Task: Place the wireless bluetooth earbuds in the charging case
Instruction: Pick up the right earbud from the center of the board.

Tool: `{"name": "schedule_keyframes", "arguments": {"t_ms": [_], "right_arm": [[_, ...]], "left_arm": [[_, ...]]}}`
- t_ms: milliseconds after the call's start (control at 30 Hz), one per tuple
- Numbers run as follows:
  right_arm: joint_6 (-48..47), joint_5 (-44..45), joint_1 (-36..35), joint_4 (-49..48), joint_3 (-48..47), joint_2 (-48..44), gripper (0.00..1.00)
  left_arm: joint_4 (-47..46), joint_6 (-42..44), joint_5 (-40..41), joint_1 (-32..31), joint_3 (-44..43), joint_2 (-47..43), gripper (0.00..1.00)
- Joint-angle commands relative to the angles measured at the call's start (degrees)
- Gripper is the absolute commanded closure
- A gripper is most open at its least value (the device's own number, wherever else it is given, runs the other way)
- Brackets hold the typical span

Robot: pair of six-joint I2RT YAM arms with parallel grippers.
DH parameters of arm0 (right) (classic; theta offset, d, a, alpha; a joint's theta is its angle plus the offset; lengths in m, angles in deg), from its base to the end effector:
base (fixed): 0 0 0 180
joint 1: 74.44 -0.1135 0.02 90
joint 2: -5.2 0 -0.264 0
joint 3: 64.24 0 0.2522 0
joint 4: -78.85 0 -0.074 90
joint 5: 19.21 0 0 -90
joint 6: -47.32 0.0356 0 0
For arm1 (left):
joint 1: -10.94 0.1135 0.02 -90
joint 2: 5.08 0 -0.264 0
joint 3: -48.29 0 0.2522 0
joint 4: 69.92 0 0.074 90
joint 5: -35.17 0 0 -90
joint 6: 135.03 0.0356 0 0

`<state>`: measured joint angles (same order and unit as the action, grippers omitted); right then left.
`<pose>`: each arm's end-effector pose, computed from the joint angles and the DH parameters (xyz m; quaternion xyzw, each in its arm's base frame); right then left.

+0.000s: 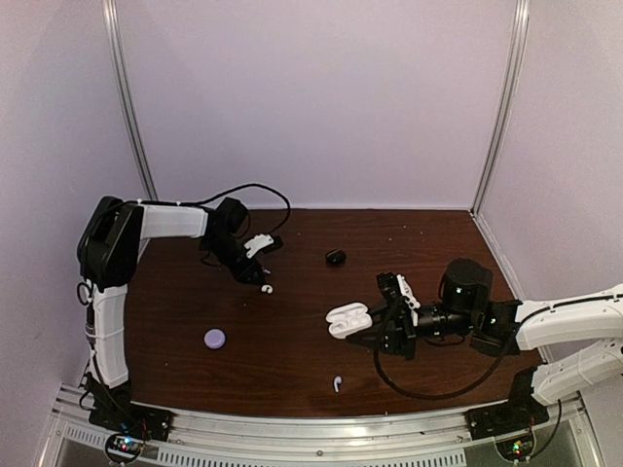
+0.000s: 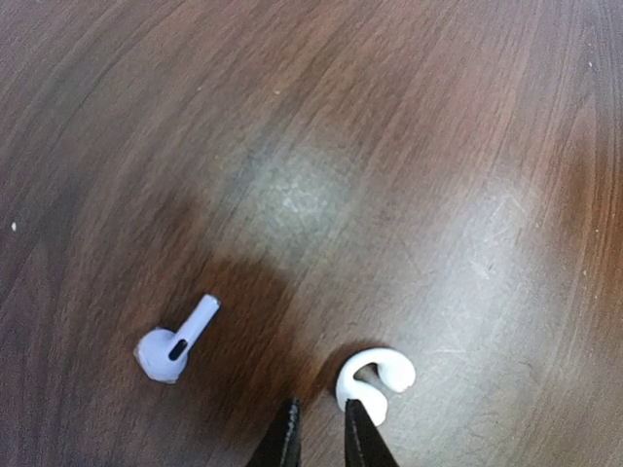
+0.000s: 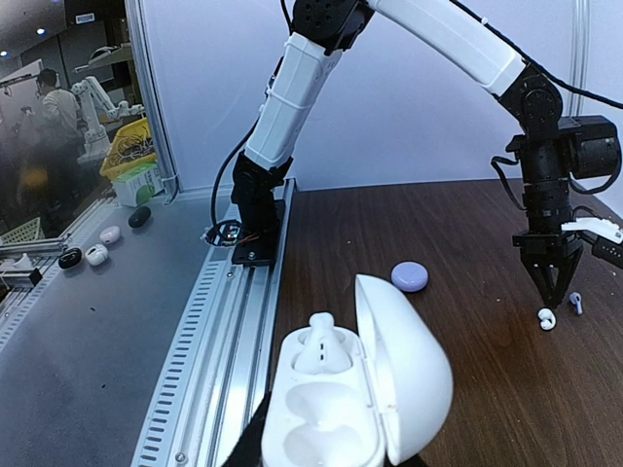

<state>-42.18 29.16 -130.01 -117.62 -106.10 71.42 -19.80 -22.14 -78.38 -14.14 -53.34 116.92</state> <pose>0.1179 0.2138 0.2373 -0.5328 0.5171 0.5251 0.4159 0.3852 -0.1960 0.1491 0.4238 0.8674 -0.2043 0.1620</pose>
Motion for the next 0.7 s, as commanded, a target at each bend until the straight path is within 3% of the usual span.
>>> {"name": "schedule_keyframes", "arguments": {"t_ms": [0, 667], "right_arm": [[0.68, -1.00, 0.22, -1.31, -0.14, -0.50, 1.00], [0.29, -0.79, 0.20, -0.02, -0.64, -1.02, 1.00]], "left_arm": [[-0.41, 1.22, -2.47, -0.51, -2.47, 1.05, 0.84], [0.36, 2.33, 1.00, -2.28, -1.14, 2.59, 0.84]]}}
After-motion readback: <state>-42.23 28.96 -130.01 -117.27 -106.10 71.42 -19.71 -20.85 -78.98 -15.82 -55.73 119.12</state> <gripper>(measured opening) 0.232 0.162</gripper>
